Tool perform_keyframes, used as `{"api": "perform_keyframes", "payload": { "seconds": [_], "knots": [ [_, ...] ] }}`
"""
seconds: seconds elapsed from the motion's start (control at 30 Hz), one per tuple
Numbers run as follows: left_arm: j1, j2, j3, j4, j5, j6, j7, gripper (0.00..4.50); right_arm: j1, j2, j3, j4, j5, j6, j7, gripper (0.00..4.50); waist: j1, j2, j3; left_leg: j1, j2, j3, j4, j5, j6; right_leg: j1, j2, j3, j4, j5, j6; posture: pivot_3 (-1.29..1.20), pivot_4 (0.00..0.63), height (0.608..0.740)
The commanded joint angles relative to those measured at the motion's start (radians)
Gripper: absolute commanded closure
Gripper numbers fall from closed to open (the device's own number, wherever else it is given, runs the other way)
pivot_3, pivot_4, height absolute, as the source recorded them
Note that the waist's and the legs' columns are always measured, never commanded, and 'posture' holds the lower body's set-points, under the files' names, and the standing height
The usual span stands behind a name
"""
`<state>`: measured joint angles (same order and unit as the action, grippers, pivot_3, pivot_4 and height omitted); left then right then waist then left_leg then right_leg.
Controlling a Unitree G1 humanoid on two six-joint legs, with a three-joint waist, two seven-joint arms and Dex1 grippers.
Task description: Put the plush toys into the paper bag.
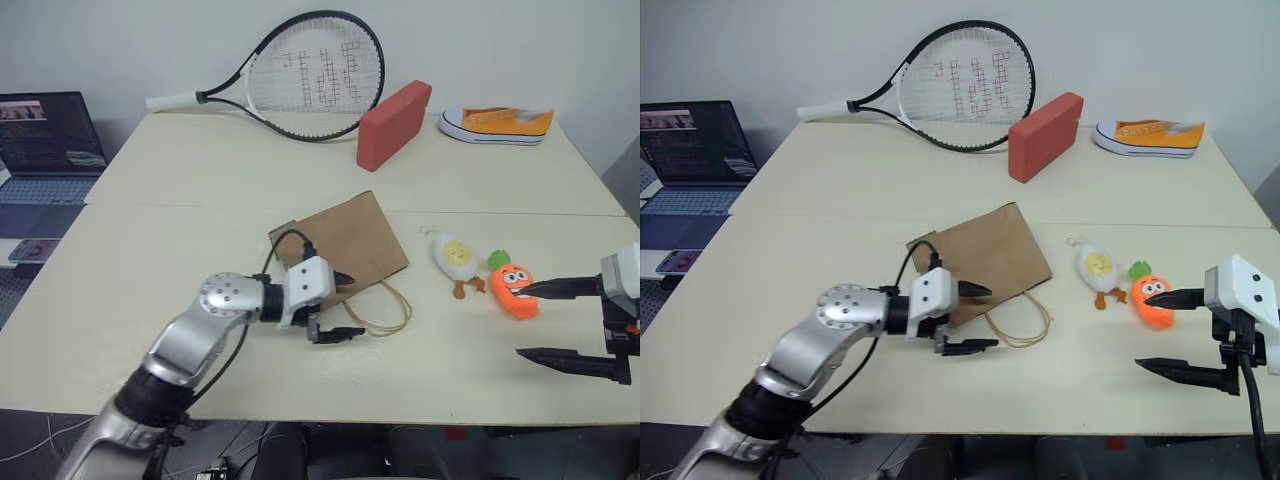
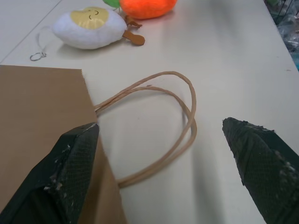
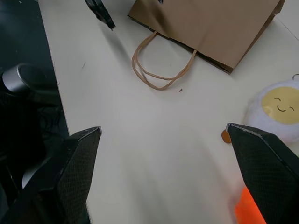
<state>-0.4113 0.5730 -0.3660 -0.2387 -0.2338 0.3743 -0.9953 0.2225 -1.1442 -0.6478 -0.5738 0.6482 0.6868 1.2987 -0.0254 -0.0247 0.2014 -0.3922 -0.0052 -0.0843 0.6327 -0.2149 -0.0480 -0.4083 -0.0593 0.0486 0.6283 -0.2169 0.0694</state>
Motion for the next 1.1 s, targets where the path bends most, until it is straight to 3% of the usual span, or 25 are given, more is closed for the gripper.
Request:
{"api": "perform_keyframes", "payload": {
  "seconds": [0.03, 0.3, 0.43, 0.83, 1.07, 1.1],
  "knots": [
    [-0.036, -0.049, -0.057, 0.052, 0.068, -0.072, 0.004, 0.01, 0.008, 0.014, -0.031, -0.047, 0.016, 0.017, -0.025, 0.00, 0.000, 0.000, 0.000, 0.000, 0.000, 0.000, 0.000, 0.000, 0.000, 0.000, 0.000, 0.000, 0.000, 0.000, 0.000, 0.00, 0.150, 0.740],
    [-0.097, -0.161, -0.121, 0.203, 0.165, -0.179, 0.011, 0.01, 0.001, 0.034, -0.014, -0.086, 0.039, 0.043, -0.065, 0.00, 0.001, 0.000, 0.000, -0.001, -0.001, -0.002, 0.000, 0.000, 0.000, 0.000, 0.000, 0.000, 0.000, 0.001, 0.001, 0.00, 0.150, 0.740],
    [-0.102, -0.195, -0.130, 0.244, 0.175, -0.214, -0.009, 0.81, 0.002, 0.038, -0.012, -0.096, 0.050, 0.044, -0.079, 0.00, 0.001, 0.000, 0.000, -0.001, 0.000, -0.002, 0.001, 0.000, 0.000, 0.000, 0.000, 0.000, 0.000, 0.001, 0.001, 0.00, 0.150, 0.740],
    [-0.104, -0.199, -0.073, 0.225, 0.108, -0.167, -0.066, 4.46, -0.003, 0.066, 0.035, -0.124, 0.068, 0.040, -0.127, 0.00, 0.000, 0.000, 0.000, -0.001, 0.000, -0.002, 0.001, 0.000, 0.000, 0.000, 0.000, 0.000, 0.000, 0.001, 0.001, 0.00, 0.150, 0.740],
    [-0.159, -0.178, 0.110, 0.132, -0.117, 0.071, -0.093, 4.46, -0.103, 0.174, 0.221, -0.164, 0.032, 0.030, -0.328, 0.00, -0.003, 0.000, 0.000, -0.001, 0.000, -0.003, 0.001, 0.000, 0.000, 0.000, 0.001, -0.001, 0.000, 0.001, 0.001, 0.00, 0.150, 0.740],
    [-0.172, -0.172, 0.142, 0.122, -0.159, 0.110, -0.098, 4.49, -0.119, 0.192, 0.258, -0.168, 0.026, 0.024, -0.347, 0.17, -0.002, 0.000, 0.000, -0.001, 0.000, -0.004, 0.001, 0.000, 0.000, 0.000, 0.001, -0.001, 0.000, 0.001, 0.001, 0.00, 0.150, 0.740]
  ]
}}
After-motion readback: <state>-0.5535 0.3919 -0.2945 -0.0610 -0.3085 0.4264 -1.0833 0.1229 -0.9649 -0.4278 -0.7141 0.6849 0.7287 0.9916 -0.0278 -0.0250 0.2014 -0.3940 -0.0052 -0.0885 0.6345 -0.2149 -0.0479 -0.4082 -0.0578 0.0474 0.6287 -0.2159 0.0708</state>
